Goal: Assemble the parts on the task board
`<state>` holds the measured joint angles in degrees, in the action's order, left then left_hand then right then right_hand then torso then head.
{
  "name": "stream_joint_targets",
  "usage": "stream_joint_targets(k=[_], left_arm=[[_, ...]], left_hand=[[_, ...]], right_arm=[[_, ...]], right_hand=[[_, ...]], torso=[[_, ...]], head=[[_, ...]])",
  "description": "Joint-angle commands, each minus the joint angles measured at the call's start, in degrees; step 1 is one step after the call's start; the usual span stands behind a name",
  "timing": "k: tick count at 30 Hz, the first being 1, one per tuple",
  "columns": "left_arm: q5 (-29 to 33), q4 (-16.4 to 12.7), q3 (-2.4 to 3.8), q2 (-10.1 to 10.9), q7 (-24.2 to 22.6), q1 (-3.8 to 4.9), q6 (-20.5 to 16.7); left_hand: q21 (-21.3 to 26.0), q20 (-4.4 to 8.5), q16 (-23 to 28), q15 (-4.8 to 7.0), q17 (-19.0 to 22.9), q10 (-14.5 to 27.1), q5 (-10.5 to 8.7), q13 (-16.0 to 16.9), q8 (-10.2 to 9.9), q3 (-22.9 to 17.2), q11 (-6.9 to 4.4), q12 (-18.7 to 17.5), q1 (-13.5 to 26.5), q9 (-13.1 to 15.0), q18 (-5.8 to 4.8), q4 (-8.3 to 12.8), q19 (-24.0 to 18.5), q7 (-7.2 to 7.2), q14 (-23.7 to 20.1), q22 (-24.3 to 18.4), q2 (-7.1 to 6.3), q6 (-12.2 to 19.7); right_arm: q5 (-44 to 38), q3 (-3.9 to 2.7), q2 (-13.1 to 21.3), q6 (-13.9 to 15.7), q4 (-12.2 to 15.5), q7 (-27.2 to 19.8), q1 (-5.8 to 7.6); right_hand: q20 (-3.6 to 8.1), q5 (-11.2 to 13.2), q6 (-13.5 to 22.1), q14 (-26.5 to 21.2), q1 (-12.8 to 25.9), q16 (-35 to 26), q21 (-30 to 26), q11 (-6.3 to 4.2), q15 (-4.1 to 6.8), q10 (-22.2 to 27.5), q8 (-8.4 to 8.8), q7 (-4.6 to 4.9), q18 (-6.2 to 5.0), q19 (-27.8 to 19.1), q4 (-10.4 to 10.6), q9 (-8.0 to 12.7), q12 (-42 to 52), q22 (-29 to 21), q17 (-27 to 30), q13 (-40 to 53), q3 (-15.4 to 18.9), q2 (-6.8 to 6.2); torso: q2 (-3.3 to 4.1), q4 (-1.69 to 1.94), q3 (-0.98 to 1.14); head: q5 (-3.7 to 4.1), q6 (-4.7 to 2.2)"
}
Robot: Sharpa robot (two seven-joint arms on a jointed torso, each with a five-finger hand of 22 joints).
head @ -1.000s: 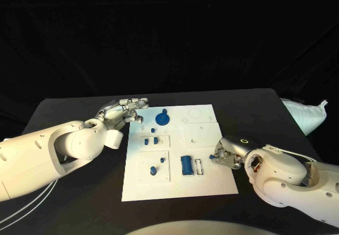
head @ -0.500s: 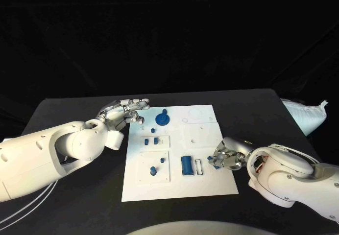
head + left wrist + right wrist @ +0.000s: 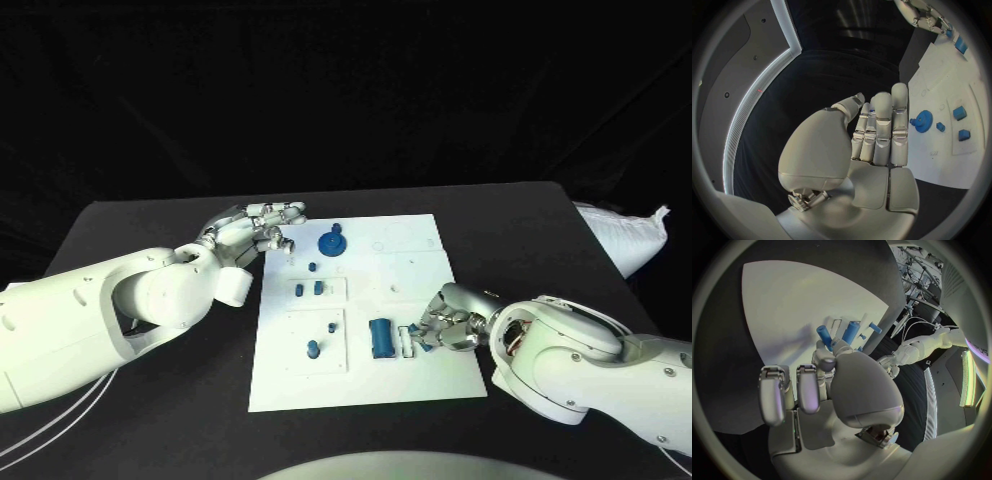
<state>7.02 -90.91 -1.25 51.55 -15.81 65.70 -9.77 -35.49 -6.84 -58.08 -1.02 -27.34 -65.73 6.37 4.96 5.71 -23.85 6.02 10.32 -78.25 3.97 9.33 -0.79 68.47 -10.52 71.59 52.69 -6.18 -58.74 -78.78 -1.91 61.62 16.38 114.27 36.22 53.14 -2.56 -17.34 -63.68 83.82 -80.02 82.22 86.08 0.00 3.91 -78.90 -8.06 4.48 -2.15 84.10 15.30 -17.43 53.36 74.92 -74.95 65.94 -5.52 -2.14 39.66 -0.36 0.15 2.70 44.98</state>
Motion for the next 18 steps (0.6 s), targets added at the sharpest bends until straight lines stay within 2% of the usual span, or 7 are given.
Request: stream_joint_targets(k=[1,9,18], left_arm=[[-0.26,-0.19,0.04,-0.06,-0.17,0.01,1.13],[-0.26,-0.20,0.04,-0.05,-0.16,0.01,1.15],[-0.26,-0.22,0.04,-0.09,-0.15,0.01,1.25]], left_hand=[[0.28,-0.01,0.34,-0.06,0.05,0.57,-0.14,0.01,0.40,0.27,0.01,0.35,-0.06,-0.07,1.06,-0.08,-0.46,0.03,-0.29,-0.05,0.07,0.39],[0.28,-0.01,0.34,-0.06,0.05,0.57,-0.14,0.01,0.40,0.27,0.01,0.35,-0.06,-0.07,1.06,-0.08,-0.46,0.03,-0.29,-0.05,0.07,0.39],[0.28,-0.01,0.34,-0.06,0.05,0.57,-0.14,0.01,0.40,0.27,0.01,0.35,-0.06,-0.07,1.06,-0.08,-0.46,0.03,-0.29,-0.05,0.07,0.39]], right_arm=[[0.94,0.02,-0.41,-0.97,-0.17,-0.04,-0.02],[1.26,0.03,-1.44,-2.52,-0.62,0.39,-0.01],[1.30,0.03,-2.24,-4.56,-1.20,0.65,-0.01]], right_hand=[[-0.26,-2.09,-0.59,3.60,1.37,-0.17,-0.07,-0.08,-0.17,-0.66,0.24,0.02,0.71,1.97,0.83,-0.18,0.27,10.70,-0.64,0.24,0.19,-0.17],[-0.16,-4.68,-1.17,3.63,3.42,-0.10,0.07,-0.21,-0.05,-0.99,0.12,-0.16,0.76,2.13,1.18,-0.53,0.54,10.87,-0.80,0.50,0.94,-0.11],[-0.11,-5.01,-1.55,3.67,4.43,-0.01,0.20,-0.31,0.01,-0.99,0.00,-0.29,0.81,2.26,1.26,-0.74,-0.29,11.03,-0.99,-0.04,1.40,0.12]], torso=[[0.02,0.01,-0.02],[0.01,-0.15,0.03],[0.01,-0.10,0.04]], head=[[0.28,-0.14],[0.03,-0.02],[-0.05,0.10]])
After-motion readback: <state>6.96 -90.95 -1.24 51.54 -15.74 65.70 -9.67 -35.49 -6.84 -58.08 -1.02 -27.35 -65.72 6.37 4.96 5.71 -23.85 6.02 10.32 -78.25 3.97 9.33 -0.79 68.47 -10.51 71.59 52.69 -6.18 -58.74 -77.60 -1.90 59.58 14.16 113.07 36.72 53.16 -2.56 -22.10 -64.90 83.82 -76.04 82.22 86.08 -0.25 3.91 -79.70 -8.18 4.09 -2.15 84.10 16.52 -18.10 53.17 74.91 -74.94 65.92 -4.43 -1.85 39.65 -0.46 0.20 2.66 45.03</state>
